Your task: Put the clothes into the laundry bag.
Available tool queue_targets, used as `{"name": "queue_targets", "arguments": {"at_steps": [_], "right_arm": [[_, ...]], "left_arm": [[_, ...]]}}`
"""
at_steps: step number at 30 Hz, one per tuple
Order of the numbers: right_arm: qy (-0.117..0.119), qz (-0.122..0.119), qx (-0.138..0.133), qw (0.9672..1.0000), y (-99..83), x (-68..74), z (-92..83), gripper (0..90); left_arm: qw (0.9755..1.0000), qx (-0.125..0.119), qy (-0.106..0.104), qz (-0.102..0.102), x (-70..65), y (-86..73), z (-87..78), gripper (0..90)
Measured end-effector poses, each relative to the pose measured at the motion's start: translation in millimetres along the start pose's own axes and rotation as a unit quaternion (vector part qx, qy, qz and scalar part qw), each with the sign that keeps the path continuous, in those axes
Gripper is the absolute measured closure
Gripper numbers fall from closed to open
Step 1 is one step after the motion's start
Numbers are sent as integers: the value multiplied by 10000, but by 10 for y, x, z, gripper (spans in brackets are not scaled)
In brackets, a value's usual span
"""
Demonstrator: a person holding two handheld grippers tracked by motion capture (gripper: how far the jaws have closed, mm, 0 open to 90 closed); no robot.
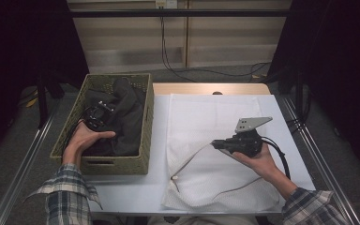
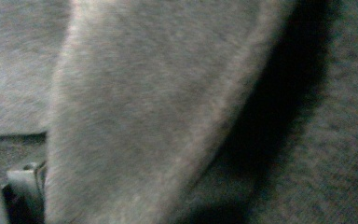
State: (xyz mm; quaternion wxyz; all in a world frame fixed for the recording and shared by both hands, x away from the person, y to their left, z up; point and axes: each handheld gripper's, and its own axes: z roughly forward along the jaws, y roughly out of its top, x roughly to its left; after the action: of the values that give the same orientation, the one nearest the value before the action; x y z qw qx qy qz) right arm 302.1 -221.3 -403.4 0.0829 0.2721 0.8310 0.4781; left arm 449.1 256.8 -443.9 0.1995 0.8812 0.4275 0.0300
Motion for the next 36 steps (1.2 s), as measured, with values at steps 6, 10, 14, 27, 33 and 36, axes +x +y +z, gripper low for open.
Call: {"name": "queue_targets", "arguments": {"at_steps": [6, 10, 14, 27, 33, 36], "right_arm": [[-1, -13, 19, 10000, -1, -8, 3, 900], [-11, -24, 29, 10000, 3, -11, 4, 900], [-15, -24, 40, 10000, 1, -6, 2, 900], [-65, -22, 69, 10000, -8, -15, 33, 900], [-85, -42, 47, 9999, -5, -24, 30, 900], [-100, -47, 63, 9999, -7, -22, 39, 900]], "left_arm": [[9990, 148, -210, 371, -91, 31, 68, 0], [9995, 102, -121, 290, -107, 28, 120, 0], [9999, 114, -4, 95, -137, 23, 135, 0], [9935, 1084, 343, -64, -263, 245, 137, 211], [9955, 922, 184, 98, -298, 256, 73, 495], [9974, 714, 74, -96, -264, 228, 55, 556]]}}
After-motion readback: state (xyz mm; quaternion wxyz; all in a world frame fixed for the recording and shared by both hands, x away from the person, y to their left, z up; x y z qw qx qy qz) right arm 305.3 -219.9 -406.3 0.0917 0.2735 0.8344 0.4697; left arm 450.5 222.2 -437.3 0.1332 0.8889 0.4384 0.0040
